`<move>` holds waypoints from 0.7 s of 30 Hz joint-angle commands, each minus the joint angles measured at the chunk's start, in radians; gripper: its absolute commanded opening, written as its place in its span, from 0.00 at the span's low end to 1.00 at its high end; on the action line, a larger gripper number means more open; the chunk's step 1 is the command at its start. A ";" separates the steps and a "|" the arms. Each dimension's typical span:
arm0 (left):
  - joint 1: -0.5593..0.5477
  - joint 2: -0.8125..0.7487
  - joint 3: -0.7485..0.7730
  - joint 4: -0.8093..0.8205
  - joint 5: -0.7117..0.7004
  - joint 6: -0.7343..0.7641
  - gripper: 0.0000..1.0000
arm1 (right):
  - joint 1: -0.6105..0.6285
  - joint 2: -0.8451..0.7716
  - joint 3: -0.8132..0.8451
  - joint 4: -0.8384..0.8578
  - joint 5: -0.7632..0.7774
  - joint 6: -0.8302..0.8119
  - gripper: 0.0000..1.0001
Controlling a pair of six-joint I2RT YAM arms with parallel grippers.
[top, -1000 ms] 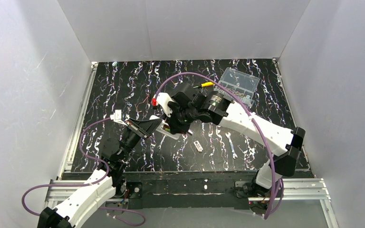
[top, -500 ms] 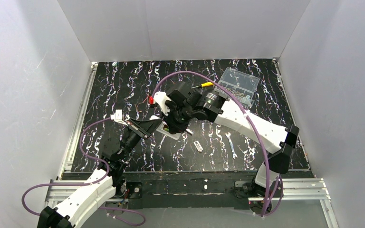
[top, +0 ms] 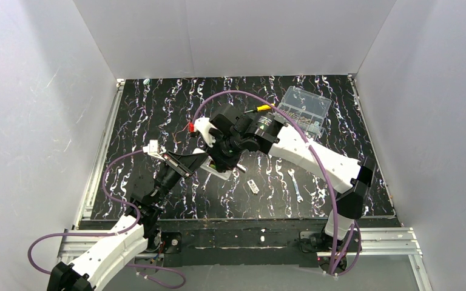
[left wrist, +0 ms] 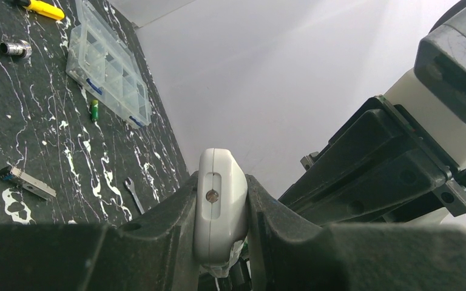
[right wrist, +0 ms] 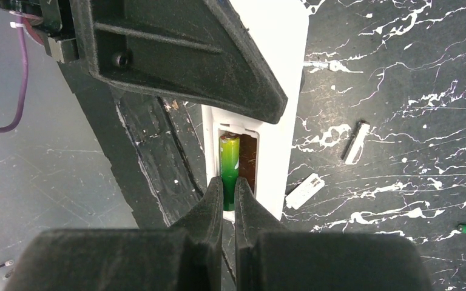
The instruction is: Load the batteries into the remote control
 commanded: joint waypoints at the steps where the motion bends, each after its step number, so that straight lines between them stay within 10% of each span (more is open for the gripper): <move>1: -0.003 -0.019 0.015 0.130 -0.009 0.005 0.00 | 0.006 0.012 0.036 -0.039 -0.038 0.026 0.01; 21: -0.003 -0.037 -0.005 0.110 -0.017 0.020 0.00 | 0.006 0.061 0.132 -0.149 -0.017 0.153 0.01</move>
